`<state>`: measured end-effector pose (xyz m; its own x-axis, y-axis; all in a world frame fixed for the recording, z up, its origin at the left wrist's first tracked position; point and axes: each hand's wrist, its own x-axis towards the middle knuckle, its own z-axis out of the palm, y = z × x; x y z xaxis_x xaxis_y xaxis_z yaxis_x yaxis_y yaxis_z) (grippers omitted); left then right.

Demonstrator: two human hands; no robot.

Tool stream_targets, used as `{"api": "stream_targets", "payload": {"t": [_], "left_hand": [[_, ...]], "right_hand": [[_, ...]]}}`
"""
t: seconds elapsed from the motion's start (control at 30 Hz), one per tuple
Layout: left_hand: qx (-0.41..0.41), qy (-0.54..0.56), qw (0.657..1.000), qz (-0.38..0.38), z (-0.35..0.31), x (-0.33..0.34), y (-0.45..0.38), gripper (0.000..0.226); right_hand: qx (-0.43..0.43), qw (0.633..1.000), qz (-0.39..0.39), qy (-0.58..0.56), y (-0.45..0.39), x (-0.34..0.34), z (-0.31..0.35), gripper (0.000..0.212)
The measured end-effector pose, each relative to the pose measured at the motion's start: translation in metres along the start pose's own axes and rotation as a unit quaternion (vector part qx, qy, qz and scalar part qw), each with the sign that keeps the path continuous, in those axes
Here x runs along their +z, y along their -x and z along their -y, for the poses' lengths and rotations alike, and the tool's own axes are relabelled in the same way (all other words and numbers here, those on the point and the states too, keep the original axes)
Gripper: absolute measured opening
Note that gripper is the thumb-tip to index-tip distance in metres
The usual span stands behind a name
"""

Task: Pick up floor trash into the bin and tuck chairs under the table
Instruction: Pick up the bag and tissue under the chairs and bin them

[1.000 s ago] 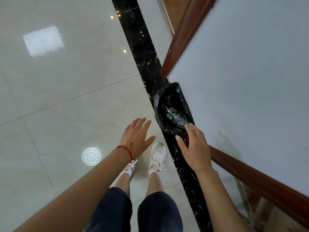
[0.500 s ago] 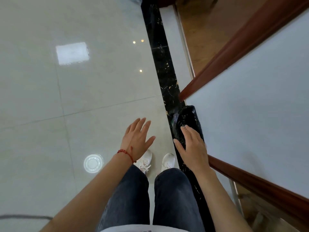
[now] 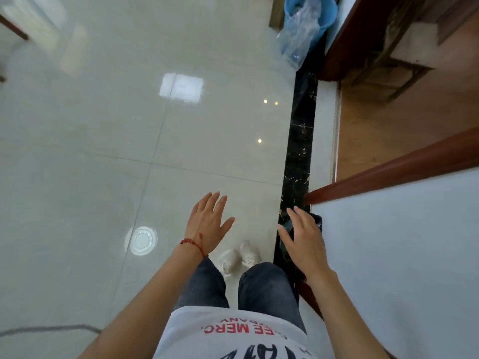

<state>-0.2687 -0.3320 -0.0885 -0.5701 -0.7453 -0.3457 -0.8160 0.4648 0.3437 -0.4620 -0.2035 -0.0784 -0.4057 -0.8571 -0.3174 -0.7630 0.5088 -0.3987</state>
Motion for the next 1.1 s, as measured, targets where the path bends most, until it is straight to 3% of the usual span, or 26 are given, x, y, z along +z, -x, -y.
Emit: {"api": "stream_targets", "payload": {"t": [0.23,0.47,0.8,1.1], "left_hand": [[-0.134,0.053,0.987,-0.068,0.006,-0.008,0.038,0.059],[-0.243,0.102,0.955,-0.136,0.021,-0.011,0.082,0.058],[-0.39,0.152,0.883,-0.213,0.073,-0.007,0.163,0.056],[-0.488,0.174,0.816,-0.258,0.149,-0.008,0.254,0.056]], "right_hand": [[-0.13,0.99,0.036,0.031,-0.034,-0.027,0.018,0.051],[-0.268,0.958,0.069,0.078,-0.064,-0.025,0.07,0.05],[-0.43,0.882,0.139,0.134,-0.053,0.021,0.173,0.049],[-0.519,0.819,0.186,0.16,-0.011,0.085,0.294,0.05]]}}
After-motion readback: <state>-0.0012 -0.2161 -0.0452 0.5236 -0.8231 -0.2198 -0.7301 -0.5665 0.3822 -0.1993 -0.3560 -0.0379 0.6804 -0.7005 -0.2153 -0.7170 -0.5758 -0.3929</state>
